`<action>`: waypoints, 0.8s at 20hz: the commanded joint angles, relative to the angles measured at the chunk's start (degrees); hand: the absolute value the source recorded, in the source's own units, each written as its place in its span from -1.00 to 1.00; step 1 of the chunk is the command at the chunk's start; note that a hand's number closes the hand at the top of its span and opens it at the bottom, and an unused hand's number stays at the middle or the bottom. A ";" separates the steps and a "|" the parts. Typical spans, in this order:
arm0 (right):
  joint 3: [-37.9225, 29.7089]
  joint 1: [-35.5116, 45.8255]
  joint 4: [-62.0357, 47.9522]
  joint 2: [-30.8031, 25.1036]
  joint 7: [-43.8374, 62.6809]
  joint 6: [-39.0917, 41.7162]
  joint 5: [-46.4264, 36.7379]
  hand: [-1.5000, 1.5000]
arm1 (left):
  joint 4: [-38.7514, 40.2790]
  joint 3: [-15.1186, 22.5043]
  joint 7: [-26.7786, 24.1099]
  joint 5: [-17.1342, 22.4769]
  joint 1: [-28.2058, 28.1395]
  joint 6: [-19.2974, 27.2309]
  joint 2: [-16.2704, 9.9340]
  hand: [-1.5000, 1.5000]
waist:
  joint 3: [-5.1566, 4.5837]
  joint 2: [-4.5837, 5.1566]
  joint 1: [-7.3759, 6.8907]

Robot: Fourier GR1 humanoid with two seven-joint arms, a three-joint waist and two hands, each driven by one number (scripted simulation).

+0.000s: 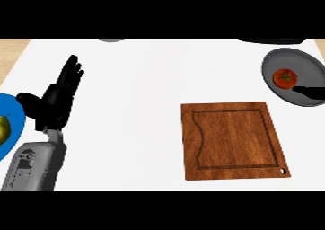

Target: Pick the tomato from the cutting board and place it in the pan

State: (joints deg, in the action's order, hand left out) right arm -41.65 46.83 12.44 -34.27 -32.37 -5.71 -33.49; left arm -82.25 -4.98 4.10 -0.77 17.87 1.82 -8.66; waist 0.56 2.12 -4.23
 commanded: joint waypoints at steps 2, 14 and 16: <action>-4.91 -2.59 -1.87 -2.76 -5.60 7.96 5.56 -1.00 | 1.12 -0.17 -3.16 -0.49 -3.26 0.32 0.53 0.00 | -0.15 -0.48 1.23; -4.12 -15.85 0.71 -10.55 -17.31 34.05 10.58 -1.00 | -1.42 -2.29 -0.79 -0.26 -4.25 0.94 -1.31 0.00 | -0.51 -2.04 4.08; -4.55 -19.13 1.75 -11.04 -17.58 35.77 12.17 -1.00 | -0.73 -3.76 -0.10 1.74 -5.26 -1.95 -3.40 0.00 | -0.60 -2.31 4.84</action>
State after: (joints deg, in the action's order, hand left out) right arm -46.29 32.68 12.59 -44.43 -44.78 22.78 -23.24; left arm -84.23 -6.87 4.58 -0.57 13.61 2.20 -9.94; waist 0.09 0.20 -0.38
